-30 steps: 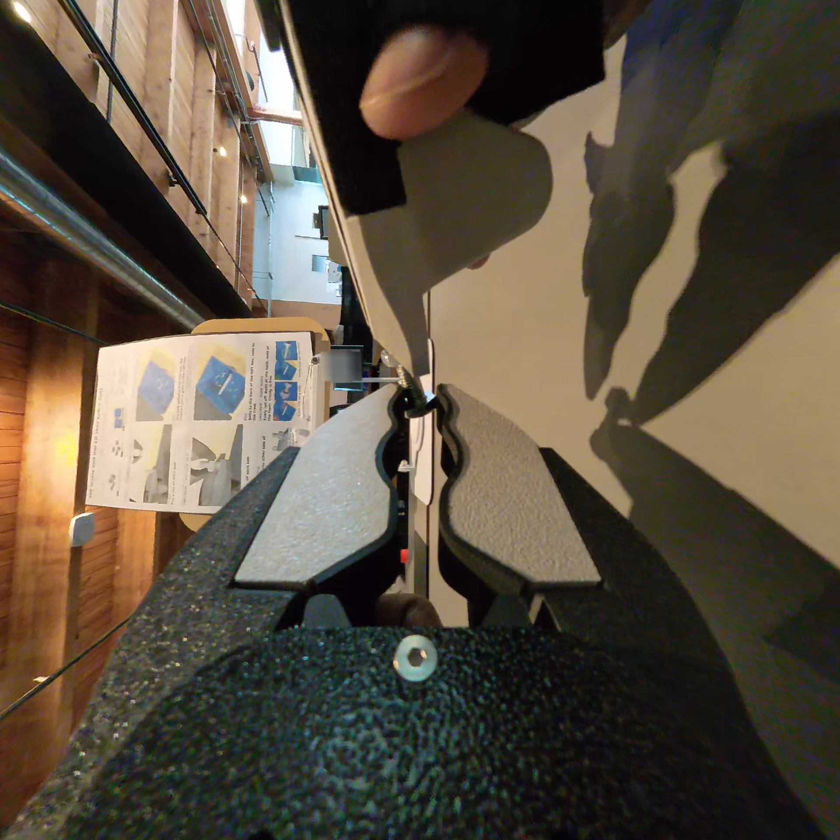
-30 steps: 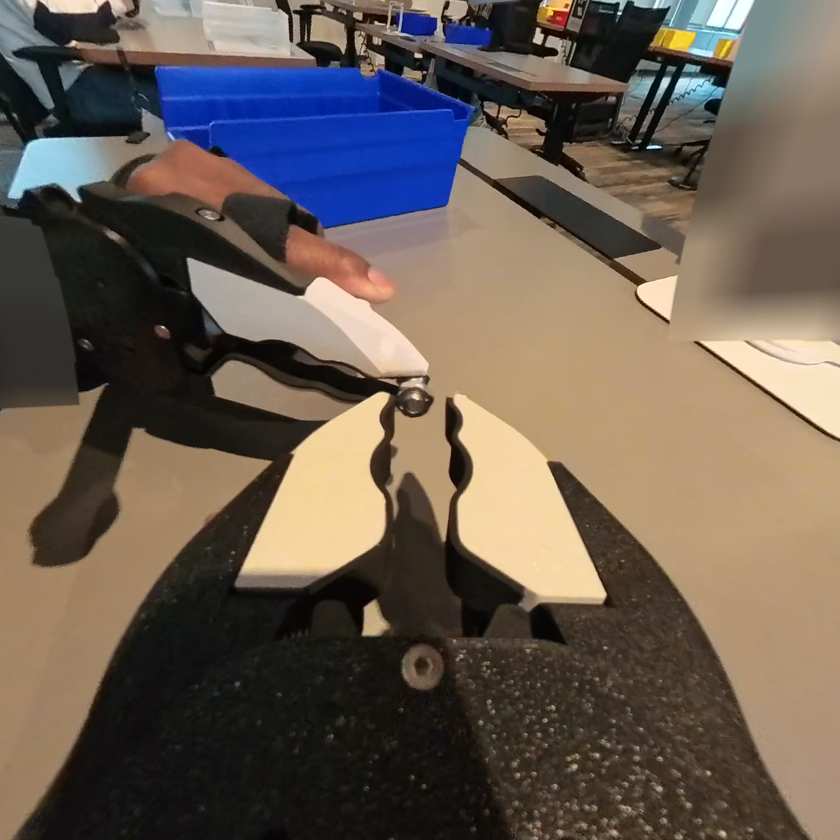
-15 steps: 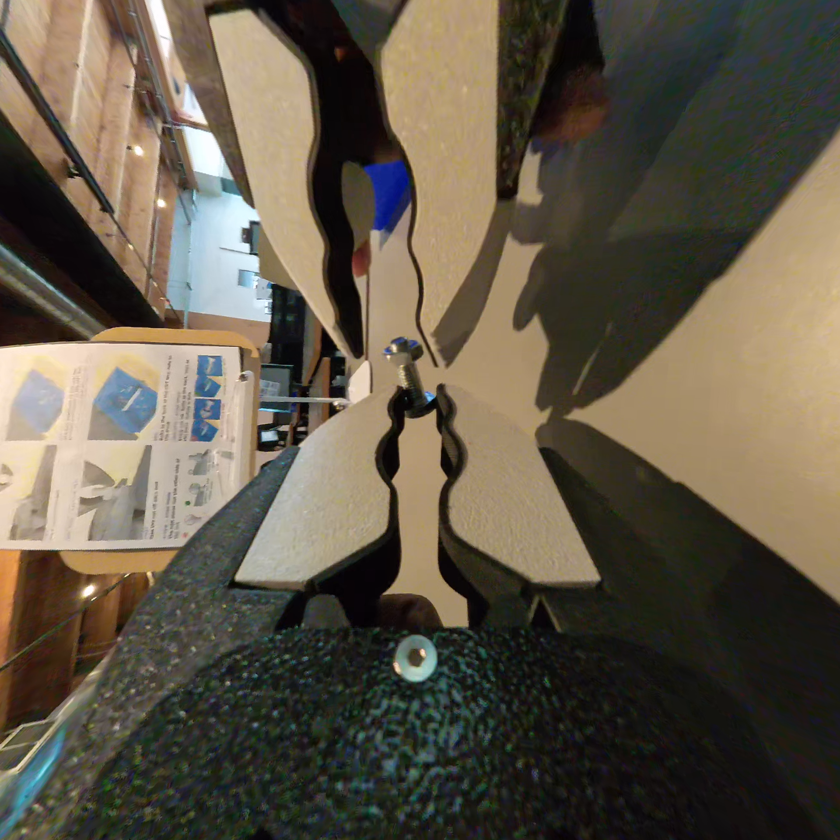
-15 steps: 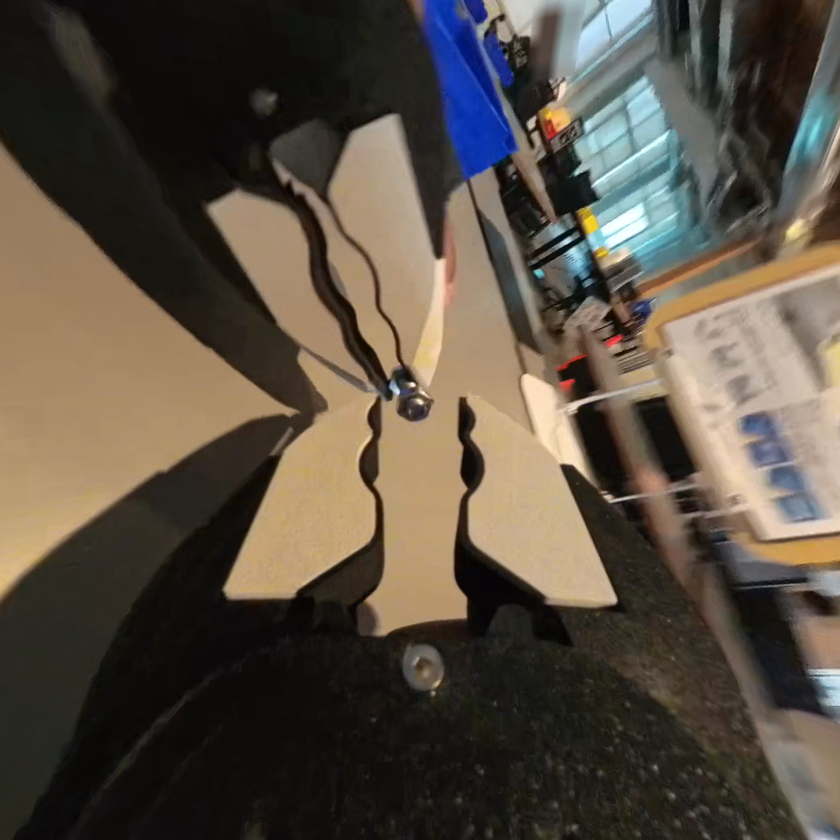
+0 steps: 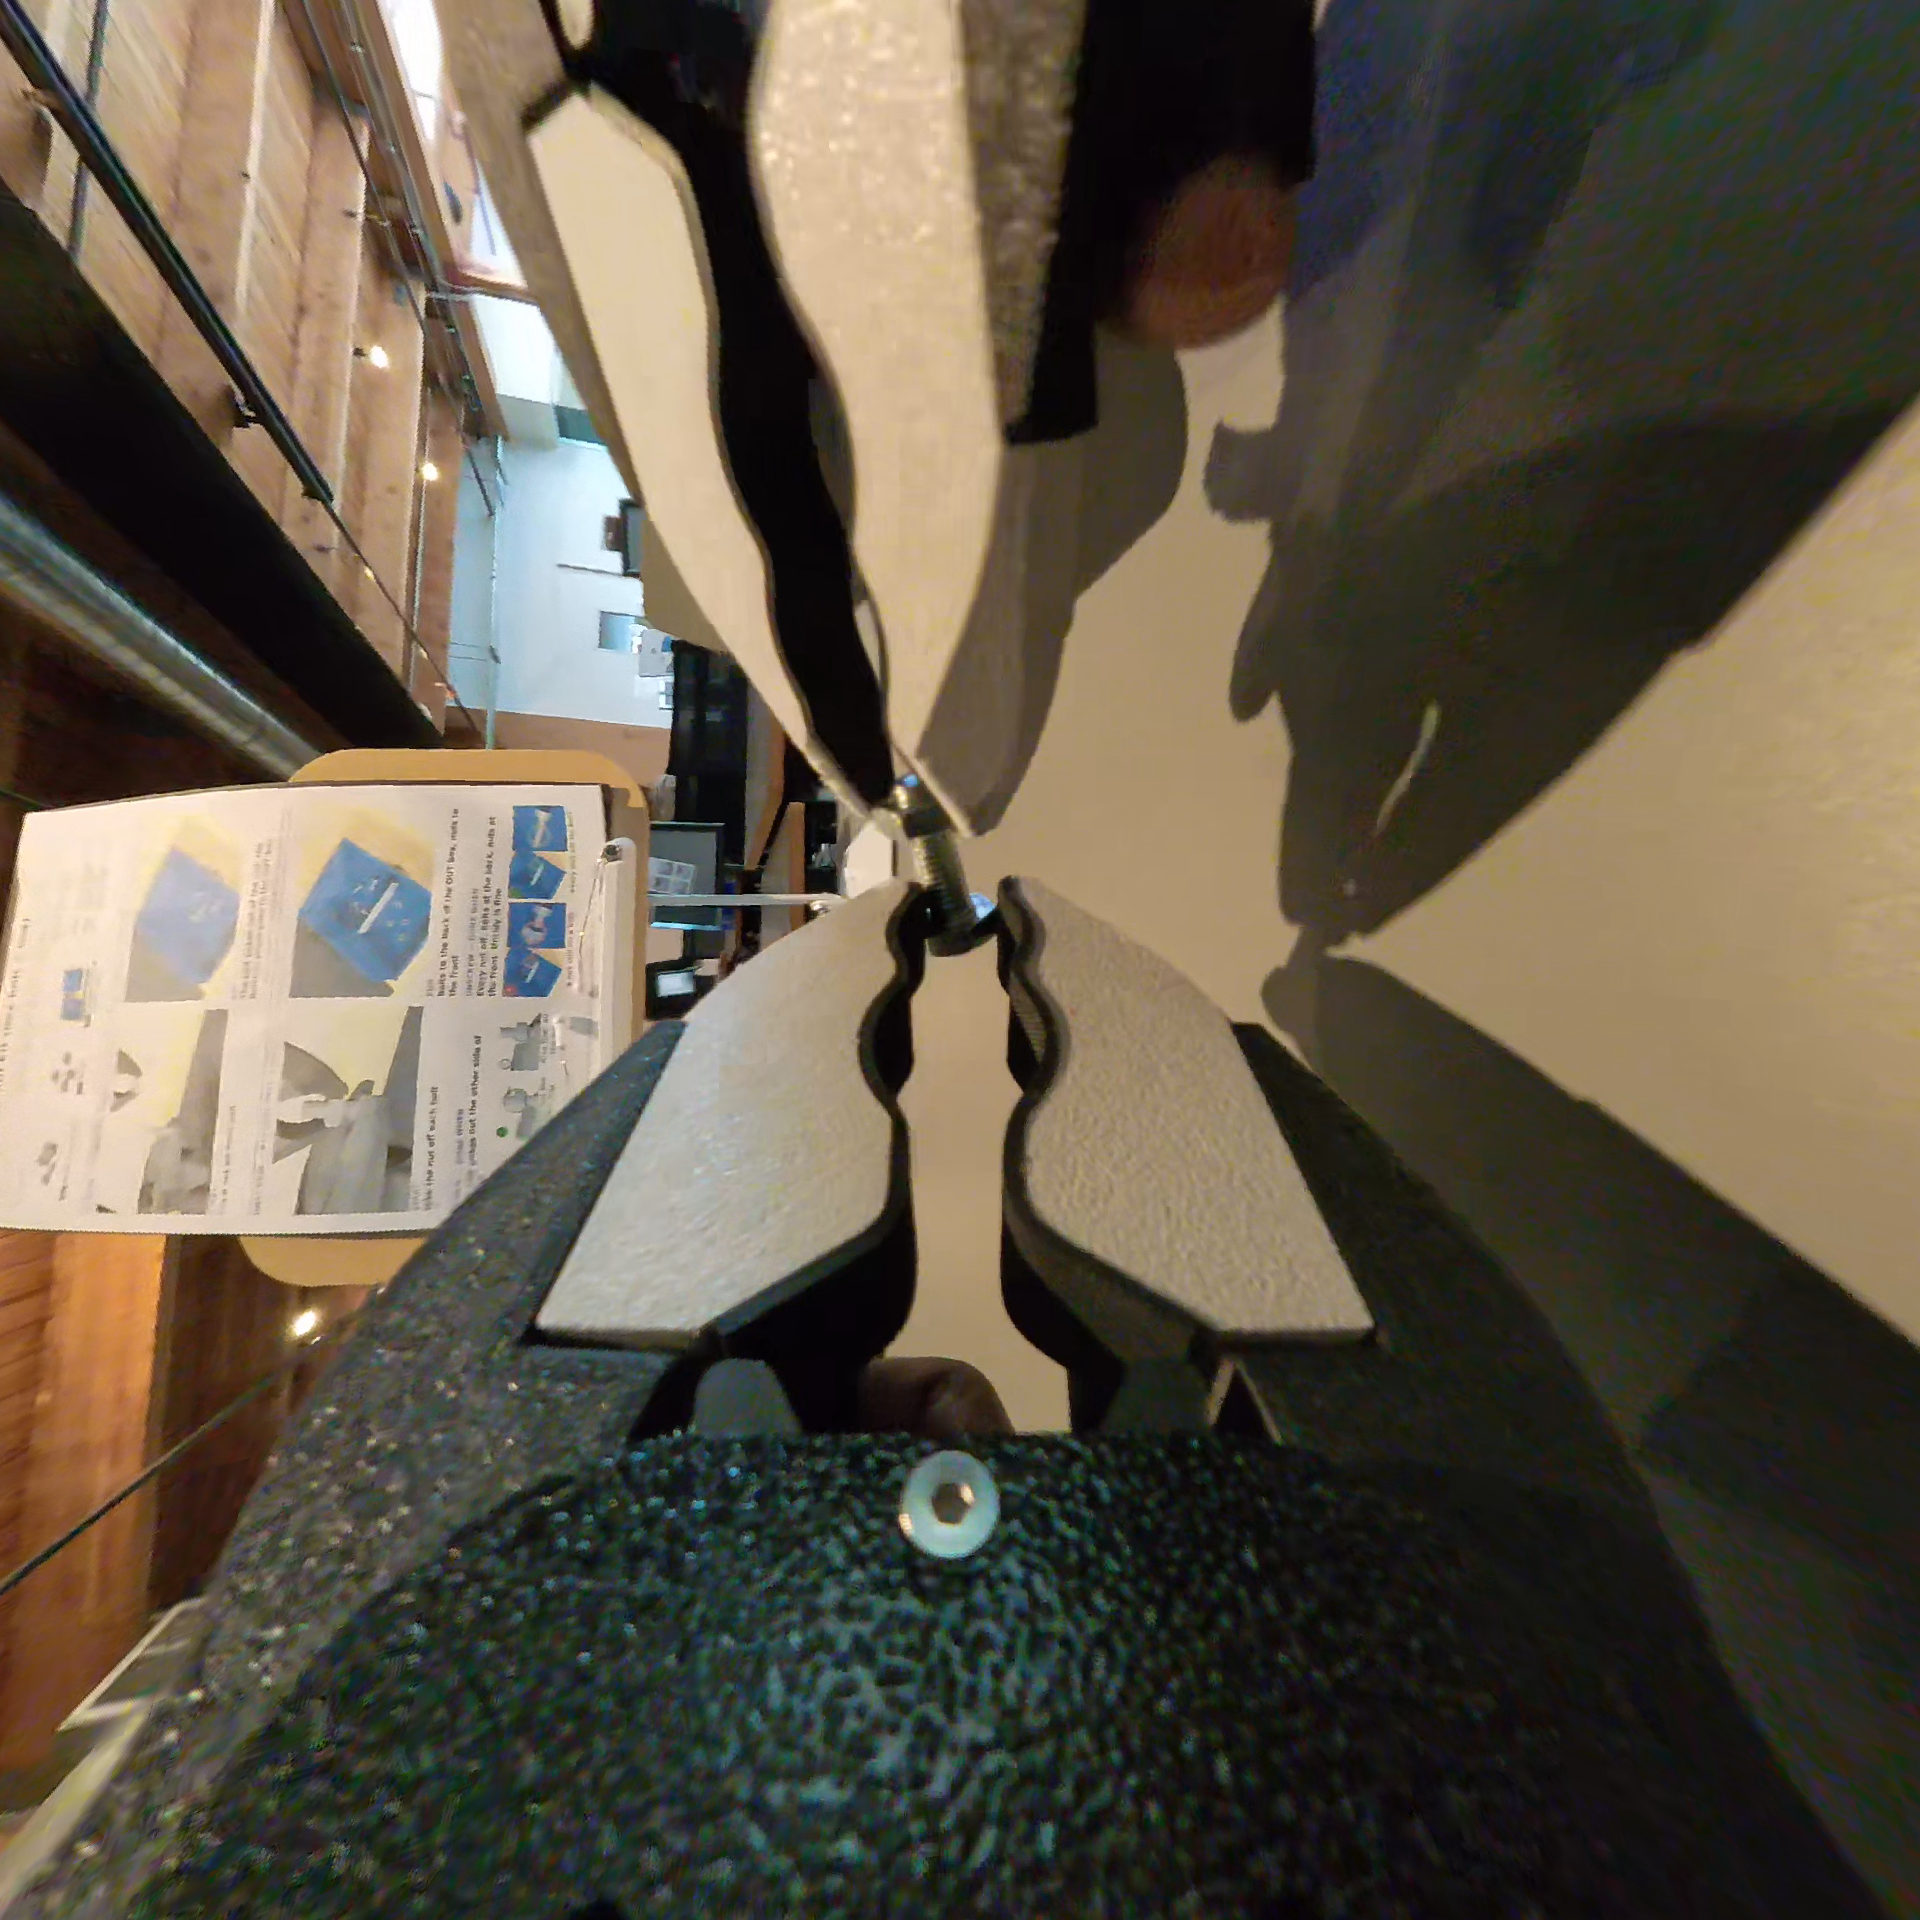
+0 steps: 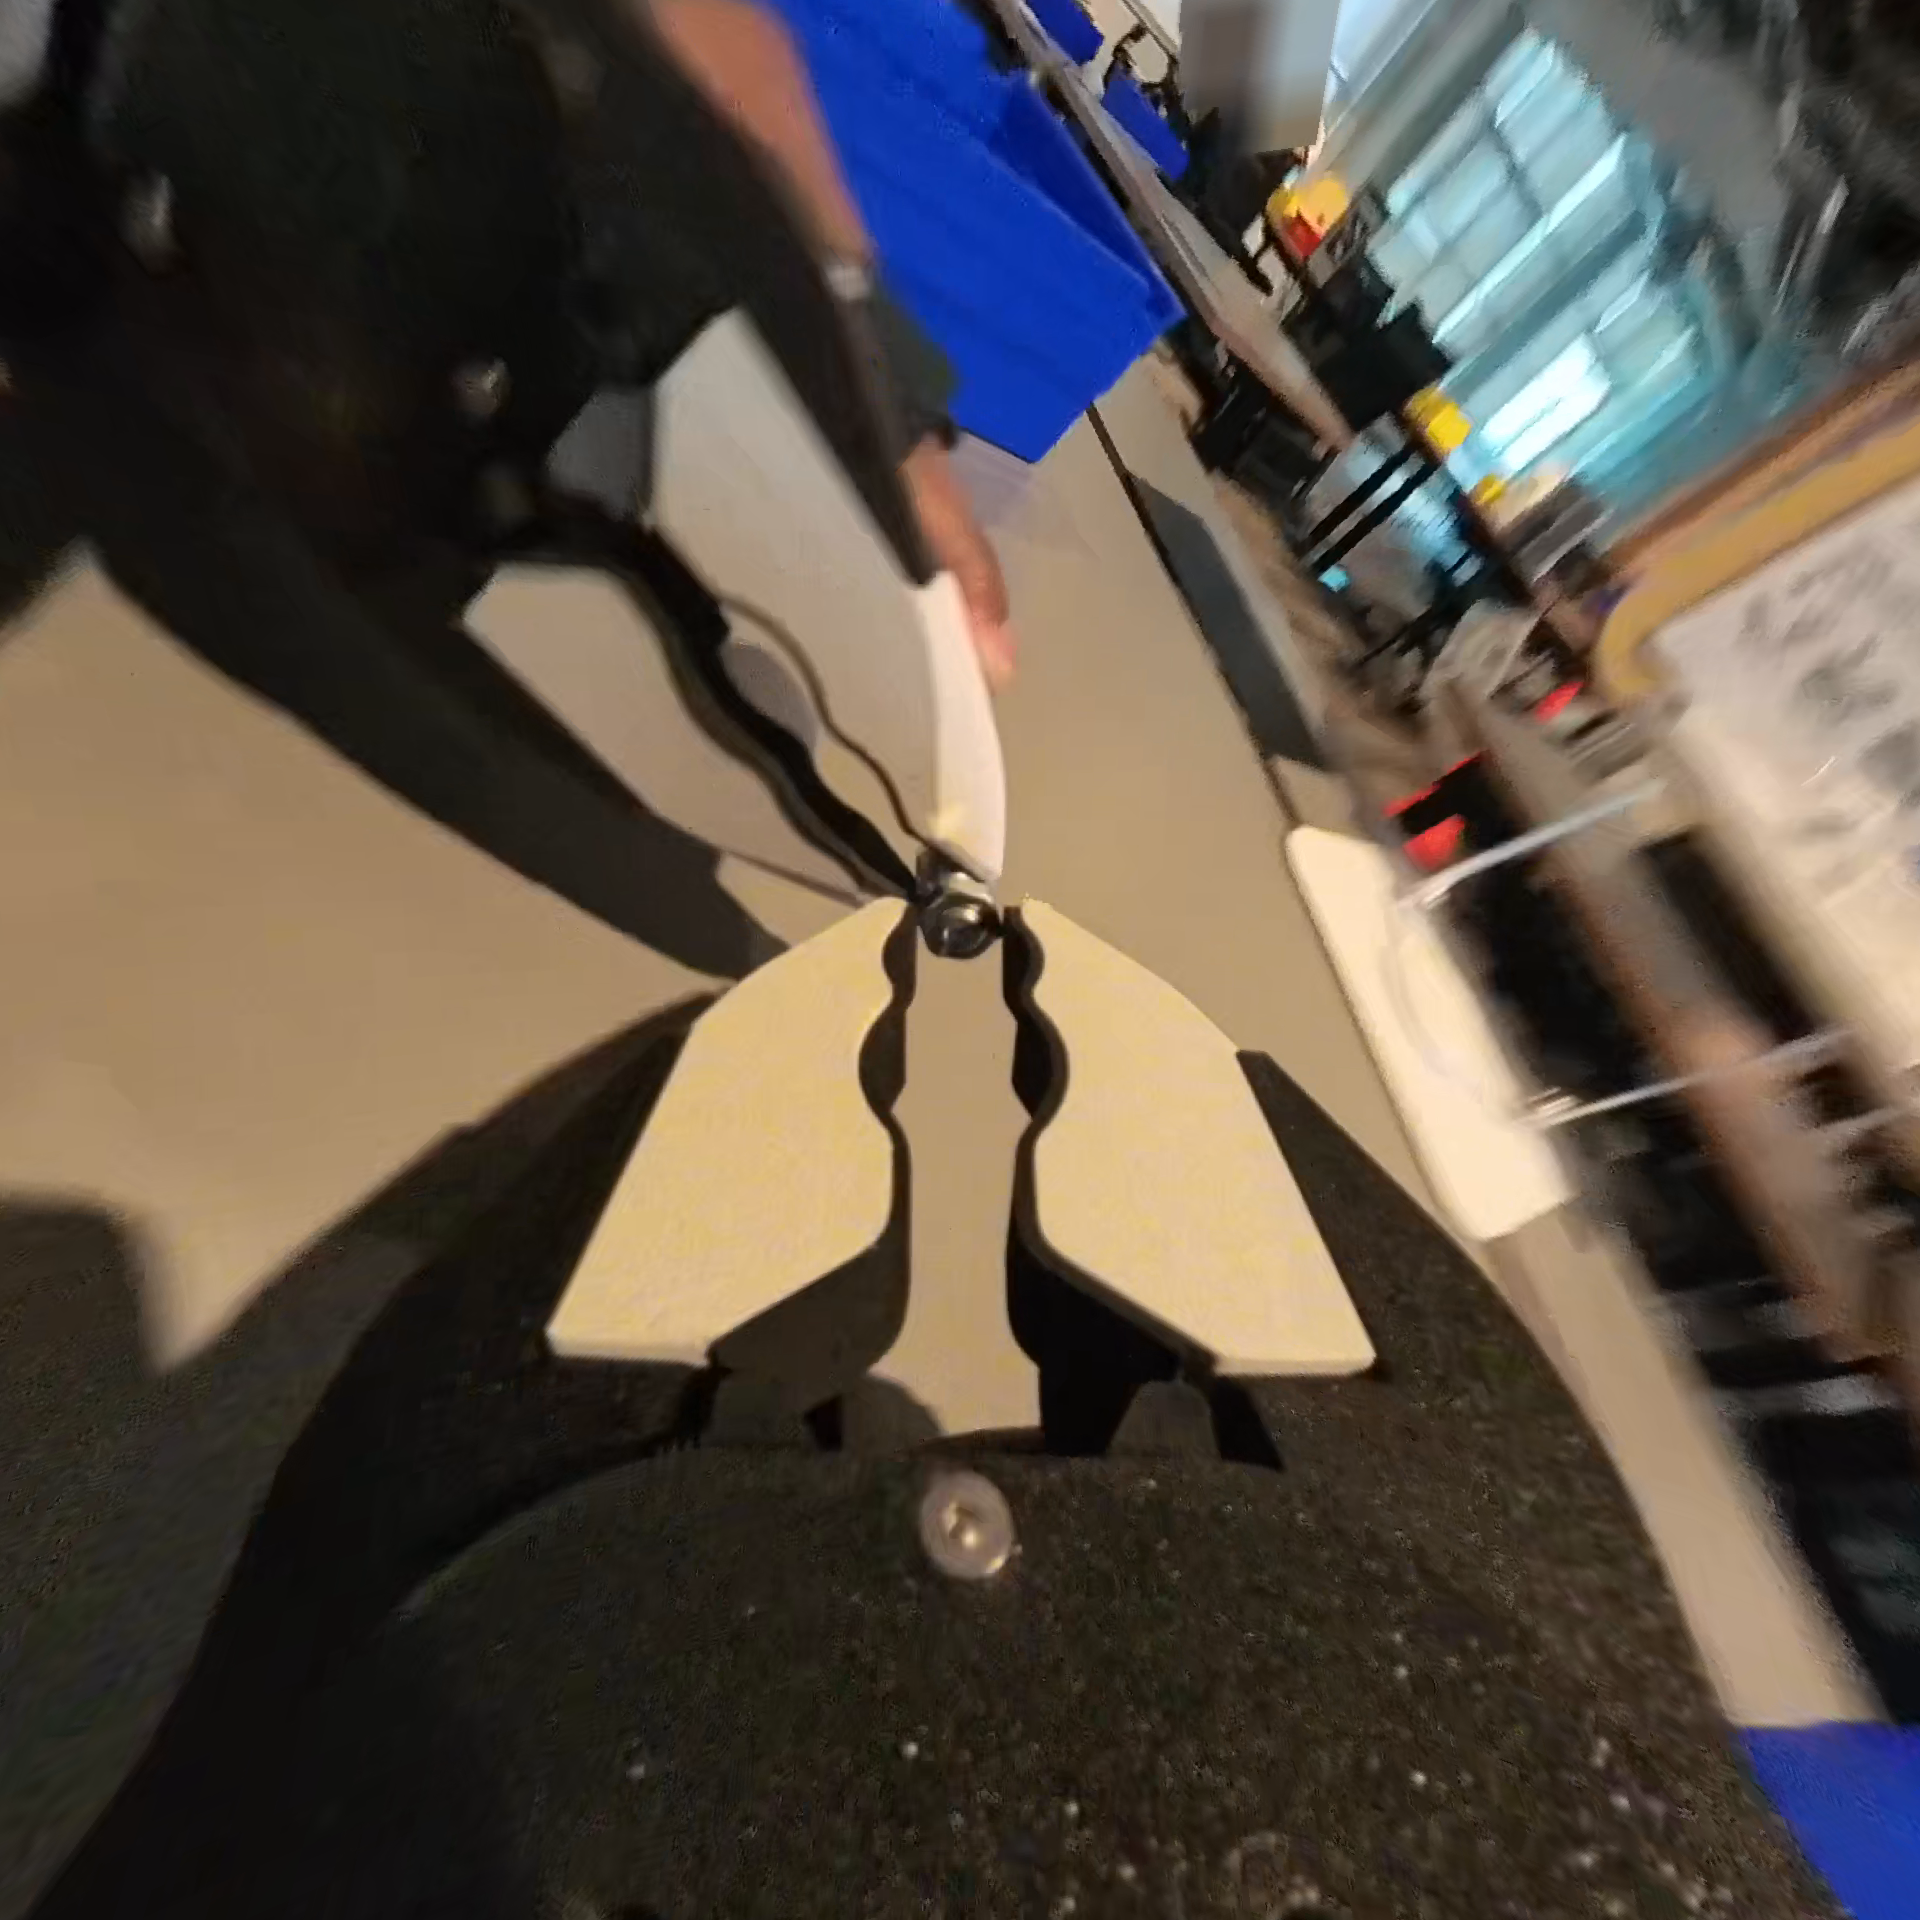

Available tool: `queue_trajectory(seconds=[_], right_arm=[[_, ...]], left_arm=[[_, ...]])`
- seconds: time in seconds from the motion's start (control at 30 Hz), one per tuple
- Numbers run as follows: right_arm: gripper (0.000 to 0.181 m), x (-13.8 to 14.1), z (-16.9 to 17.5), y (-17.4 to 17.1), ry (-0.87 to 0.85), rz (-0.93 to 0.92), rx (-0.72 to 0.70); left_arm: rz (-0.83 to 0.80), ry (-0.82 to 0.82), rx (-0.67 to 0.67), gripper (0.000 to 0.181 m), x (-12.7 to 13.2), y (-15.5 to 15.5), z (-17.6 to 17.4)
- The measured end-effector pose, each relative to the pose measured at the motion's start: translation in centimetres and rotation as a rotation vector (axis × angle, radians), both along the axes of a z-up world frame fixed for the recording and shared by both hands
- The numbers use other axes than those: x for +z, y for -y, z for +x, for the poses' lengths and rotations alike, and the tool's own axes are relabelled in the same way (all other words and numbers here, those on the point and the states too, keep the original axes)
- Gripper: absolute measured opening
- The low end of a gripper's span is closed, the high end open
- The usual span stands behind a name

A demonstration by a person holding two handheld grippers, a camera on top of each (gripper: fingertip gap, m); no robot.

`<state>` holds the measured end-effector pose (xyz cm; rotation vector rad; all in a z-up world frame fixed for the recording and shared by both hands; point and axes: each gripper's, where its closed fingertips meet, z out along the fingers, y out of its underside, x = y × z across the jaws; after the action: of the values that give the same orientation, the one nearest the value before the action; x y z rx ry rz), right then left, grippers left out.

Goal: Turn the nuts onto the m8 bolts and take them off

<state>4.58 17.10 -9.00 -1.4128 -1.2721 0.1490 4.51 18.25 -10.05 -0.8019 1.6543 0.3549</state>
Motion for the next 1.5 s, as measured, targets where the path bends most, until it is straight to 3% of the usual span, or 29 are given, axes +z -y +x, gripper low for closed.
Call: queue_trajectory(seconds=[0.13,0.2,0.33,0.5,0.6,0.73,0.83,1.03,1.3,1.5], right_arm=[[0.015,-1.3,0.2,0.7,0.372,0.430,0.098],[0.016,-1.3,0.4,0.5,0.416,0.474,0.082],[0.035,0.1,0.5,0.3,0.214,0.306,0.028],[0.036,1.2,0.3,0.0,-0.063,0.017,-0.017],[0.035,1.2,0.2,-0.3,-0.143,-0.094,-0.036],[0.022,0.7,0.1,-0.5,-0.127,-0.111,-0.056],[0.015,0.4,0.0,-0.3,-0.040,-0.017,-0.038],[0.015,-0.9,0.4,0.3,0.368,0.465,0.052],[0.029,0.7,0.2,0.0,-0.009,0.060,-0.012],[0.019,0.6,-0.1,0.0,-0.102,-0.076,-0.025]], left_arm=[[-0.098,-0.035,-0.040,0.013,-1.4,0.8,0.2],[-0.086,-0.028,-0.025,0.013,-1.4,0.5,0.3],[-0.042,0.001,-0.002,0.013,-0.5,0.1,0.1],[0.024,0.021,0.030,0.013,0.3,-0.5,-0.2],[0.043,0.028,0.037,0.013,0.6,-0.5,-0.2],[0.054,0.021,0.029,0.013,0.6,-0.4,-0.2],[0.037,0.014,0.024,0.013,0.3,-0.3,-0.1],[-0.056,-0.014,-0.020,0.013,-1.0,0.5,0.2],[0.028,0.025,0.030,0.013,0.4,-0.4,-0.2],[0.047,0.025,0.016,0.013,0.7,-0.2,-0.1]])
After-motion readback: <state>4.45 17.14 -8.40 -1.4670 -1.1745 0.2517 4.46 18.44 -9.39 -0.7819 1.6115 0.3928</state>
